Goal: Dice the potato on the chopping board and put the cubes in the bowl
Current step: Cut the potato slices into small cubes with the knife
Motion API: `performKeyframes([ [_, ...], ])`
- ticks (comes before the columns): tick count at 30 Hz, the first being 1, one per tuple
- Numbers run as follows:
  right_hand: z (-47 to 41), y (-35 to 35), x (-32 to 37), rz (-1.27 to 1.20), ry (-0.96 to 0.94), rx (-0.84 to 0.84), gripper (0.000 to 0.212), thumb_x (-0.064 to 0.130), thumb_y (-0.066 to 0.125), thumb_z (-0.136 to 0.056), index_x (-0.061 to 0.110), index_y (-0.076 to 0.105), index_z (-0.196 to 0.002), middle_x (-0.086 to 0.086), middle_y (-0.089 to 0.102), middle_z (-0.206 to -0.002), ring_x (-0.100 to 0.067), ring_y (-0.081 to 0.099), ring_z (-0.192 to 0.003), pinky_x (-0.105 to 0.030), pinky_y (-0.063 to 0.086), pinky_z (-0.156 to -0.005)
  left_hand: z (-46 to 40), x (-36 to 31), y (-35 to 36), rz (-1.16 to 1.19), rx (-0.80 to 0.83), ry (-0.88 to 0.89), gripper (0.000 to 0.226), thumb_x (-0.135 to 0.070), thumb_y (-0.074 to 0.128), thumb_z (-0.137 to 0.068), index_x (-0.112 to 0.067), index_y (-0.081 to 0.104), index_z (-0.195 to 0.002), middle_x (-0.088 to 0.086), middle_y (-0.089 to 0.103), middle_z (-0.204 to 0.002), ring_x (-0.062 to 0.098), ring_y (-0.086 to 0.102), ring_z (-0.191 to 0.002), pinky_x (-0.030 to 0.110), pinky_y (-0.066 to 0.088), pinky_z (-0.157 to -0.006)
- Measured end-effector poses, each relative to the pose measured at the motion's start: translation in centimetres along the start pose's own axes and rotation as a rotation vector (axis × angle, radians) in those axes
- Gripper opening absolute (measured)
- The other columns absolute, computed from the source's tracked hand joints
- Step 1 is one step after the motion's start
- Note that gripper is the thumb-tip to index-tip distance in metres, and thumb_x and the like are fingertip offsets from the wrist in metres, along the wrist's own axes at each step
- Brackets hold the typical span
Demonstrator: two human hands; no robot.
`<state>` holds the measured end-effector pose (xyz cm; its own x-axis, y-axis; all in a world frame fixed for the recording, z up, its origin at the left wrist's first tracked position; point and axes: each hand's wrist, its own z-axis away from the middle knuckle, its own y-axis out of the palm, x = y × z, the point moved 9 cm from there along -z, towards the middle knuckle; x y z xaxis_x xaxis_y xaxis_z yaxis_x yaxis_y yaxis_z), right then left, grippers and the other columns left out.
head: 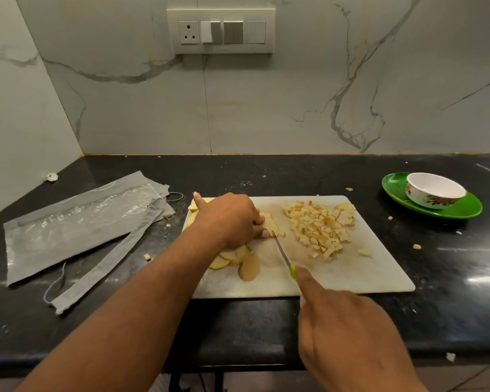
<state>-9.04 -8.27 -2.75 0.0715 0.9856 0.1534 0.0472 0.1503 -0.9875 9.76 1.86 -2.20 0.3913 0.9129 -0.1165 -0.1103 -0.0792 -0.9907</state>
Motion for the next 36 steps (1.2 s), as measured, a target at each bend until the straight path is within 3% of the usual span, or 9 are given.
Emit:
performKeyframes([
  [4,1.3,-1.3,-0.8,-0.039,0.074,0.087,0.060,0.041,0.026,-0.103,0.041,-0.002,-0.157,0.008,0.061,-0.118,-0.018,0.057,-0.102,-0.034,0.041,-0.083,0.3,0.0,-0.2,0.027,-0.018,0.012,0.043,-0.065,0.058,-0.095,-0.045,0.066,-0.132,-0.025,0.054,-0.148,0.018,0.043,-0.145,0.084,-0.002,-0.111],
  [7,0.9,-3.7,-0.1,0.006,0.029,-0.086,0.057,0.039,0.026,-0.103,0.038,0.008,-0.157,0.008,0.062,-0.109,-0.015,0.051,-0.086,-0.033,0.039,-0.076,0.4,0.2,-0.5,-0.010,-0.051,-0.002,0.047,-0.071,0.058,-0.091,-0.046,0.068,-0.129,-0.023,0.060,-0.142,0.017,0.048,-0.140,0.082,-0.006,-0.113],
  [10,-2.0,-4.6,0.2,0.005,-0.002,-0.252,0.054,0.035,0.030,-0.102,0.034,0.022,-0.155,0.004,0.065,-0.110,-0.015,0.056,-0.085,-0.033,0.043,-0.071,0.6,0.3,-0.7,-0.012,-0.073,-0.008,0.047,-0.073,0.059,-0.089,-0.045,0.071,-0.124,-0.020,0.066,-0.133,0.016,0.053,-0.134,0.080,-0.006,-0.113],
  [15,-7.0,-3.2,1.0,-0.028,-0.012,-0.251,0.044,0.030,0.034,-0.099,0.029,0.045,-0.142,-0.001,0.067,-0.114,-0.021,0.061,-0.093,-0.036,0.049,-0.072,0.8,0.1,-0.7,0.008,-0.054,-0.008,0.040,-0.064,0.060,-0.095,-0.043,0.071,-0.126,-0.016,0.066,-0.135,0.018,0.051,-0.136,0.082,-0.005,-0.113],
  [19,-6.4,-1.7,1.3,-0.037,-0.048,-0.218,0.046,0.030,0.033,-0.100,0.030,0.039,-0.145,0.000,0.066,-0.111,-0.019,0.060,-0.092,-0.033,0.042,-0.067,0.4,0.4,-0.4,0.011,-0.054,-0.025,0.039,-0.065,0.061,-0.093,-0.043,0.072,-0.124,-0.018,0.067,-0.133,0.018,0.052,-0.135,0.084,-0.006,-0.110],
  [24,-1.7,-0.6,1.2,0.007,-0.046,-0.100,0.058,0.035,0.027,-0.101,0.031,0.011,-0.158,0.003,0.064,-0.107,-0.018,0.057,-0.088,-0.034,0.039,-0.069,-0.1,0.4,-0.1,-0.015,-0.066,-0.021,0.041,-0.067,0.059,-0.093,-0.042,0.073,-0.122,-0.017,0.068,-0.132,0.018,0.055,-0.132,0.084,-0.005,-0.111],
  [28,0.8,-0.7,0.3,-0.061,0.057,0.059,0.062,0.041,0.027,-0.102,0.038,-0.001,-0.157,0.005,0.061,-0.117,-0.019,0.058,-0.105,-0.036,0.041,-0.082,0.0,0.4,-0.1,-0.026,-0.060,-0.005,0.041,-0.066,0.058,-0.095,-0.042,0.072,-0.124,-0.017,0.068,-0.132,0.019,0.056,-0.131,0.083,-0.005,-0.111],
  [30,1.3,-1.6,0.2,-0.060,0.072,0.045,0.060,0.042,0.027,-0.103,0.039,0.001,-0.157,0.007,0.061,-0.119,-0.018,0.057,-0.107,-0.034,0.042,-0.086,0.1,0.4,-0.2,-0.030,-0.045,0.013,0.036,-0.060,0.057,-0.098,-0.042,0.071,-0.127,-0.017,0.066,-0.135,0.020,0.053,-0.135,0.084,-0.006,-0.111],
  [36,-2.8,-3.7,1.5,-0.014,0.005,-0.256,0.052,0.034,0.030,-0.102,0.032,0.026,-0.154,0.004,0.066,-0.109,-0.016,0.058,-0.087,-0.034,0.045,-0.072,0.7,0.7,-0.6,0.055,-0.043,0.012,0.029,-0.052,0.062,-0.099,-0.044,0.072,-0.124,-0.018,0.064,-0.137,0.019,0.048,-0.138,0.084,-0.005,-0.111],
])
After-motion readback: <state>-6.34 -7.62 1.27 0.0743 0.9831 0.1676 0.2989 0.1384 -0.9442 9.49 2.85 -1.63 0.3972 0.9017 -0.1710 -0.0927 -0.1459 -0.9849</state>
